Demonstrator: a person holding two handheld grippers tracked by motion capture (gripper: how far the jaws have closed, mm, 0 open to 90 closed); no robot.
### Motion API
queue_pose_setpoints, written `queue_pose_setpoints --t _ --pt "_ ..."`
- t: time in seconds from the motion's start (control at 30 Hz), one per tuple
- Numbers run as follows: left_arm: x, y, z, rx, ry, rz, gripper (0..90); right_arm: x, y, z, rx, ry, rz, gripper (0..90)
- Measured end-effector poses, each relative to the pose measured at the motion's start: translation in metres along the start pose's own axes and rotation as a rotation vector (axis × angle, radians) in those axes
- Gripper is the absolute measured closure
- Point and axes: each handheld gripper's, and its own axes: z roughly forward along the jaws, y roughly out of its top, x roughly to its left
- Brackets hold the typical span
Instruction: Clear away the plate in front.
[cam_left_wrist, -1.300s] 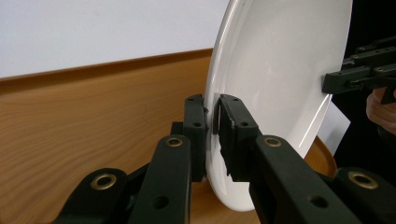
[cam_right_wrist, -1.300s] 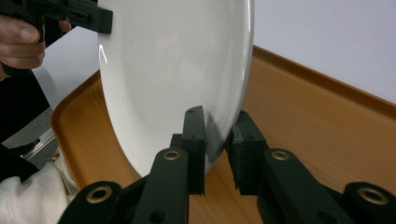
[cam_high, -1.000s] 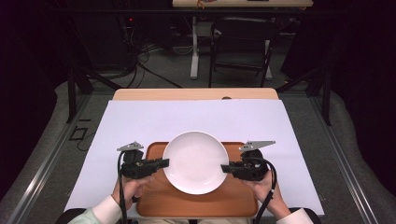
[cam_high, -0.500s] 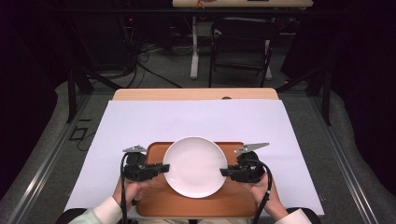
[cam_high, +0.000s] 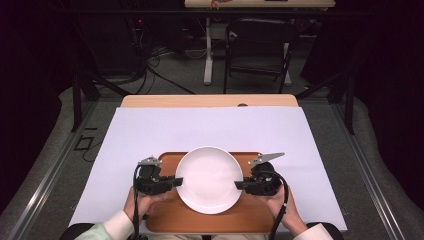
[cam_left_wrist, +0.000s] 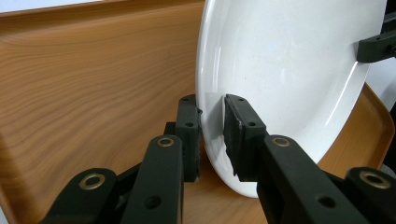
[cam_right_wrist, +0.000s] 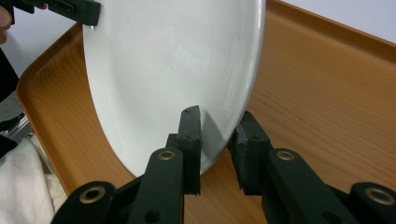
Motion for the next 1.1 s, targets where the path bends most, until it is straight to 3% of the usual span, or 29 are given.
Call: queue_pose_setpoints --t 1.1 --pt "0.008 -0.002 0.019 0.064 0.032 -0.043 68.8 -0.011 0.002 0.024 0.132 -0.001 0.044 65.3"
